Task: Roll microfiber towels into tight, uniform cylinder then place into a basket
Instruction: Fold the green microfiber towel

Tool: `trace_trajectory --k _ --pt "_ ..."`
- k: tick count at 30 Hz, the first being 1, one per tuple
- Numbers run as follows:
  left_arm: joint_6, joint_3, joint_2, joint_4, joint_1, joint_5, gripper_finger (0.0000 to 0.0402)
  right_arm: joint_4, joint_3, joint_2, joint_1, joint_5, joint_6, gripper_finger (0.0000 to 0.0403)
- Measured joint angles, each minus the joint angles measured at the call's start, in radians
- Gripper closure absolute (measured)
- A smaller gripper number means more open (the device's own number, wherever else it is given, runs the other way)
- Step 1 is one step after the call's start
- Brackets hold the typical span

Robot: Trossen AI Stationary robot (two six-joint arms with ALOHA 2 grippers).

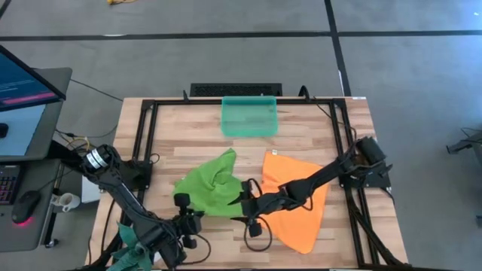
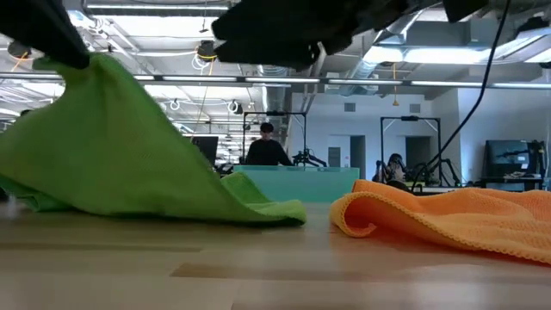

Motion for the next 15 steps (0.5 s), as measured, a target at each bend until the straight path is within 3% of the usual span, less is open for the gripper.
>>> trace_trajectory --k 15 --pt "-0.002 0.067 0.0 -0.113 0.013 -0.048 0.04 -0.097 0.06 0.072 -0.047 -0.004 0.063 0.0154"
